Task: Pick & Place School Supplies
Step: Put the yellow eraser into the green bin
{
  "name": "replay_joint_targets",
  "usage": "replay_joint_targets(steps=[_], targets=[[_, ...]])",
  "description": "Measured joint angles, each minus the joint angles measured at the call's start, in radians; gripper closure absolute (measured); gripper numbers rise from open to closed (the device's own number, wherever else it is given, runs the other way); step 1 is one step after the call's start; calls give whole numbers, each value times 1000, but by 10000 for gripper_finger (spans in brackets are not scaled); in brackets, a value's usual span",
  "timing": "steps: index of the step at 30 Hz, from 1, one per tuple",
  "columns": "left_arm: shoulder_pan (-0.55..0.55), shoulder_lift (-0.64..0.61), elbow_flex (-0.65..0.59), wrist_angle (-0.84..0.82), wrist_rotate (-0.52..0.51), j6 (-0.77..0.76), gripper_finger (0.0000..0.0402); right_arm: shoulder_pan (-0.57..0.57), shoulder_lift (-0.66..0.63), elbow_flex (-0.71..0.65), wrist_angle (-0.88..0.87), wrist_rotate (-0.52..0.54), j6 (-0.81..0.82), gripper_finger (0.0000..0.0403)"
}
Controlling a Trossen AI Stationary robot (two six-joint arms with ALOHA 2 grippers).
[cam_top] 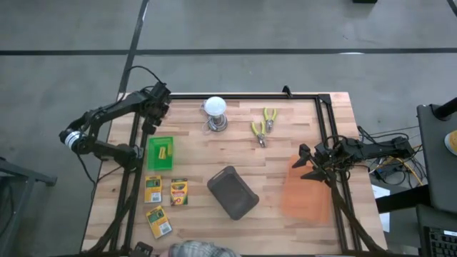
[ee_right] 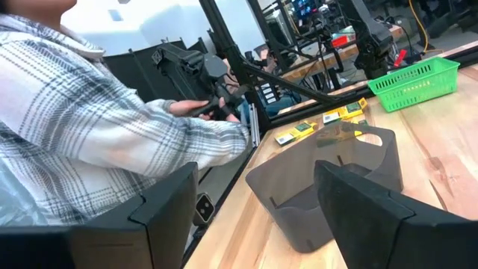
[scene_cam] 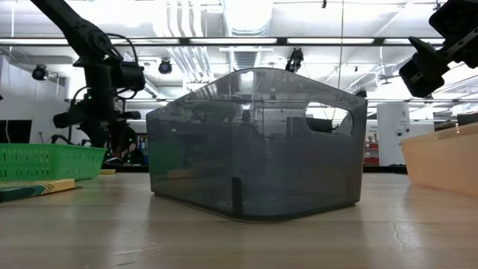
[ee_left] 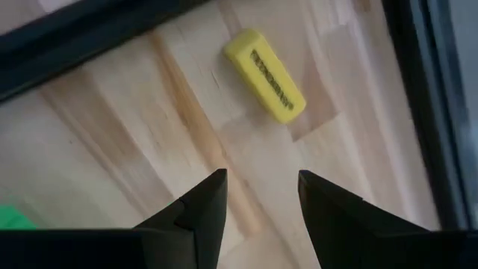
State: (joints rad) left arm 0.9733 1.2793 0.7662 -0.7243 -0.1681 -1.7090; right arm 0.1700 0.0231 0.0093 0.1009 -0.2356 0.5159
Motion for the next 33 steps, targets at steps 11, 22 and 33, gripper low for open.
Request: replay_joint_targets(steps=[11, 22, 33], targets=[[1, 2, -1, 0, -109, -211, 232, 0, 0, 0, 0, 0, 0, 140], [44, 17, -2, 51, -116, -241, 232, 0, 0, 0, 0, 0, 0, 141], [92, 165, -2, 143, 43, -256, 232, 0, 0, 0, 0, 0, 0, 138]])
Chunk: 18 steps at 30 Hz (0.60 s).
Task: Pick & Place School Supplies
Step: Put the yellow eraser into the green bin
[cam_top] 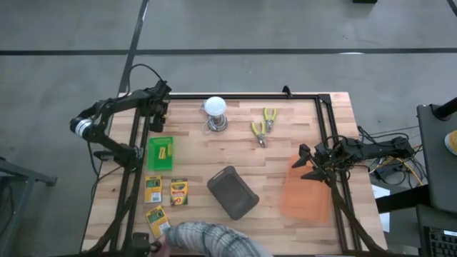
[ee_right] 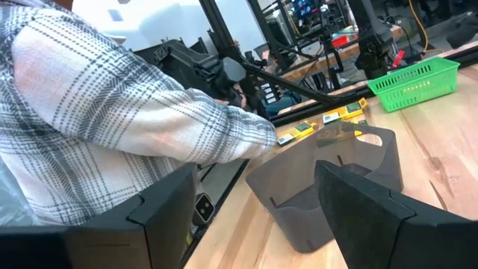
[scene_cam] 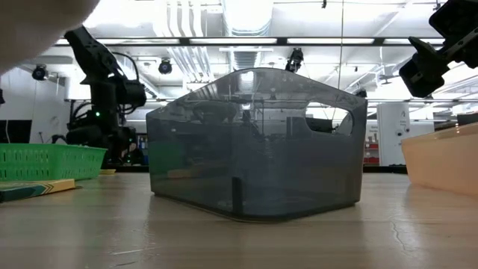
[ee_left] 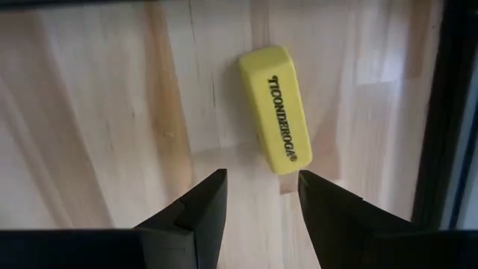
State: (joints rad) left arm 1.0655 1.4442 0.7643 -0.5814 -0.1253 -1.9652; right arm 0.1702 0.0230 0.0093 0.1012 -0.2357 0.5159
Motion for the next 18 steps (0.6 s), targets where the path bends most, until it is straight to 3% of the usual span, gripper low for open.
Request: replay_joint_targets(steps=[18], targets=[[59, 29, 1, 10, -44, 16, 232, 0, 0, 0, 0, 0, 0, 135]])
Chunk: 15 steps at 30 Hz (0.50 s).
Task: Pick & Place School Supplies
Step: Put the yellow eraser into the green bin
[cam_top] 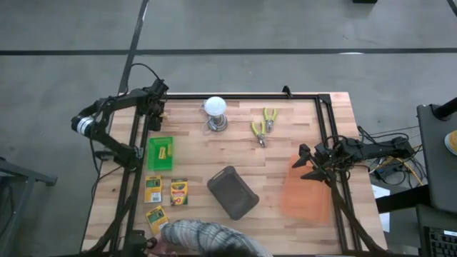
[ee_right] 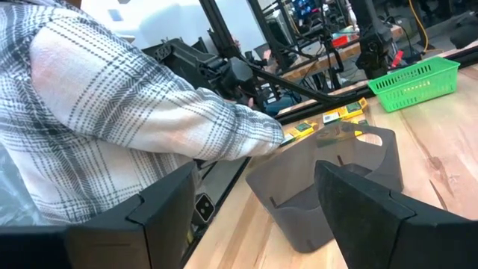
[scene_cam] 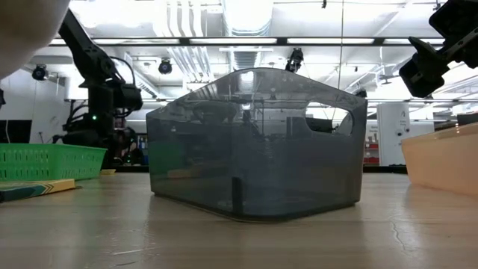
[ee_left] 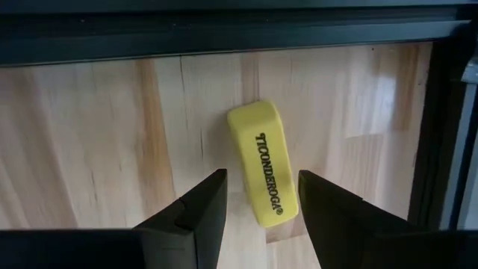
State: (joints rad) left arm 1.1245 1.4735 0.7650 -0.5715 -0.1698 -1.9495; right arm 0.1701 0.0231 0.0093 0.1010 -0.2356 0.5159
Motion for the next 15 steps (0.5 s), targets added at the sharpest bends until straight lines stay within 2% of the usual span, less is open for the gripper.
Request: replay_joint_targets(steps=[15], targets=[[17, 9, 0, 3, 55, -24, 234, 0, 0, 0, 0, 0, 0, 140]])
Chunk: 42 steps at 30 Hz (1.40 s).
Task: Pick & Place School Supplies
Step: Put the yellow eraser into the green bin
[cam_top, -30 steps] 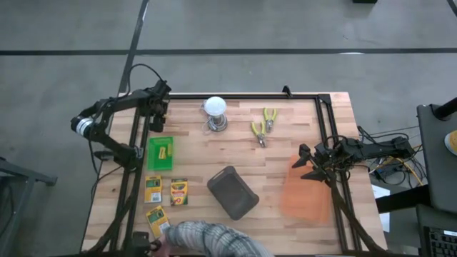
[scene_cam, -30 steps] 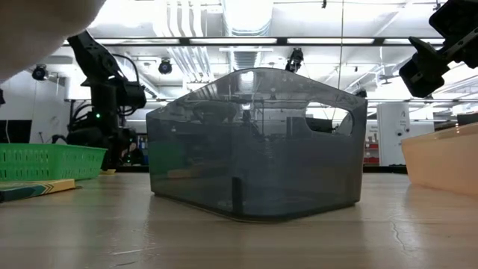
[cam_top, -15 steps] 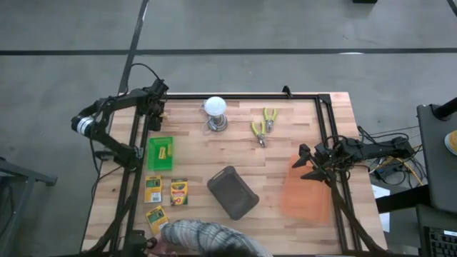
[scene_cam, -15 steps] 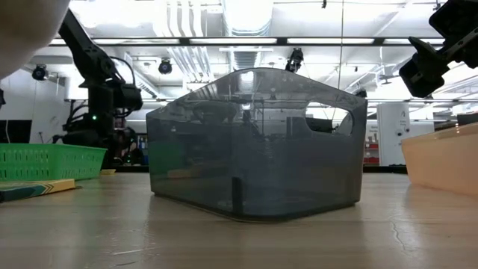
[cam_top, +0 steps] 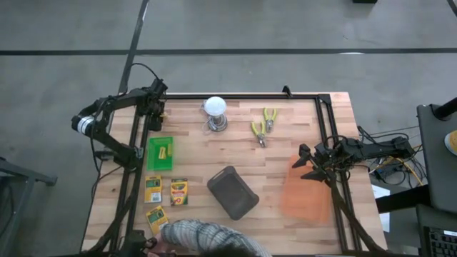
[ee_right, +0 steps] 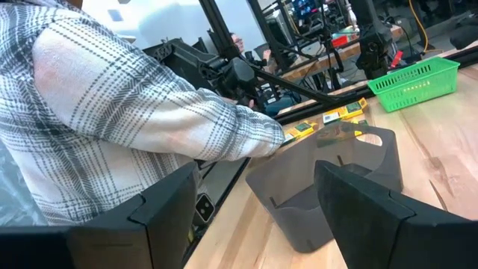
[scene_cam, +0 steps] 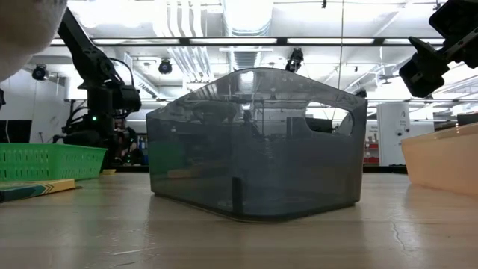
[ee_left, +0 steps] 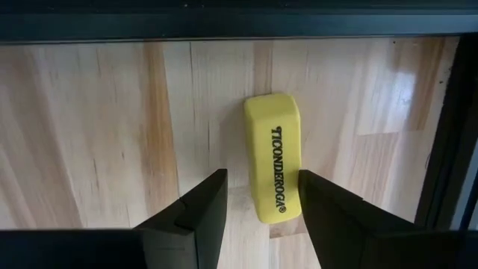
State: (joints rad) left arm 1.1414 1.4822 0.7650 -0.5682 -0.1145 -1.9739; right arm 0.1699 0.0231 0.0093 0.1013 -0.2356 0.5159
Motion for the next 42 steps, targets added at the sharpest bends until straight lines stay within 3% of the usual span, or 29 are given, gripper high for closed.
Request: replay_joint_targets(steps=[16, 30, 42], targets=[[2, 0, 0, 1, 19, 0, 236, 0, 0, 0, 0, 0, 0, 144], [2, 0, 0, 8, 19, 8, 312, 0, 0, 0, 0, 0, 0, 140], [1, -1, 0, 15, 20, 18, 319, 0, 0, 0, 0, 0, 0, 140]])
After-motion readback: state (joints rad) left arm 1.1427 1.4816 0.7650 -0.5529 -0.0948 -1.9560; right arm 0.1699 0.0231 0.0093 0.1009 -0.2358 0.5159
